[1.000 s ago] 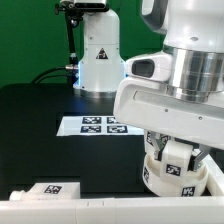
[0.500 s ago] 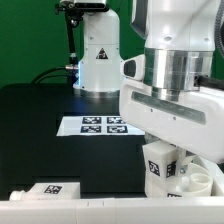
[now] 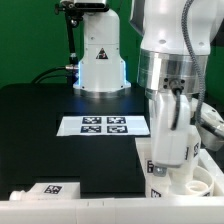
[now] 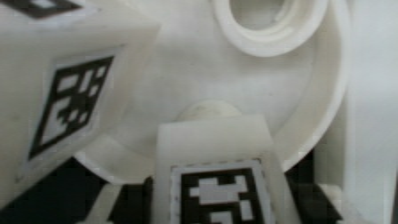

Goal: Assemble stool

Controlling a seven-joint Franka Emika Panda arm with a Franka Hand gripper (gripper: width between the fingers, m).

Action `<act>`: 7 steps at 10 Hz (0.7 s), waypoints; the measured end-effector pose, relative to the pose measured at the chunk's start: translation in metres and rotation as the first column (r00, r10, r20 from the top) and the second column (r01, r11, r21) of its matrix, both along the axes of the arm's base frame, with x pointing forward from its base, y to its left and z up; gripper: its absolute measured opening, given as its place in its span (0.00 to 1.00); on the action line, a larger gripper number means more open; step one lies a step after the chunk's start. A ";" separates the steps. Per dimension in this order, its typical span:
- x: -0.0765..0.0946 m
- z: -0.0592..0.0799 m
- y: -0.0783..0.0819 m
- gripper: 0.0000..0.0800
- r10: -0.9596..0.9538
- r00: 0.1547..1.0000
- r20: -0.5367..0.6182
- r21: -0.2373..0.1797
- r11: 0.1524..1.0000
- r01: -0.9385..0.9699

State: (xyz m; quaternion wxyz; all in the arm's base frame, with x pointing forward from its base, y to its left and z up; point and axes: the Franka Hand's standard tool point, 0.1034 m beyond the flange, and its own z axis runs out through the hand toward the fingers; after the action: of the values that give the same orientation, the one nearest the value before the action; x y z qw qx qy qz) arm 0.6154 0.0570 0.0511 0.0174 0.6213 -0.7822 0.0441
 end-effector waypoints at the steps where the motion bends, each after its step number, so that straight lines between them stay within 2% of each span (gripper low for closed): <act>1: -0.001 0.000 0.000 0.42 -0.010 1.000 -0.002 0.003 1.000 0.010; 2: 0.000 0.000 0.000 0.42 -0.001 1.000 -0.001 0.003 1.000 0.001; 3: 0.002 0.003 -0.001 0.52 0.018 1.000 0.007 0.006 1.000 -0.018; 4: 0.003 0.017 -0.005 0.73 0.046 0.998 0.033 0.022 0.999 -0.047; 5: 0.001 0.032 -0.013 0.73 0.067 0.996 0.050 0.035 0.997 -0.069; 6: 0.002 0.048 -0.023 0.80 0.085 0.994 0.067 0.039 0.995 -0.088; 7: 0.000 0.053 -0.022 0.81 0.077 0.994 0.073 0.044 0.996 -0.080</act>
Offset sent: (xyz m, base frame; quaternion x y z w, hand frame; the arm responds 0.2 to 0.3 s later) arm -0.0124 -0.0170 0.0438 0.0481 -0.0409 -0.0182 0.9978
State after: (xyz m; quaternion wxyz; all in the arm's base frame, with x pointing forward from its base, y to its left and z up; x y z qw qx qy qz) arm 0.6158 0.0346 0.1043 -0.0267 0.6498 -0.7581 0.0485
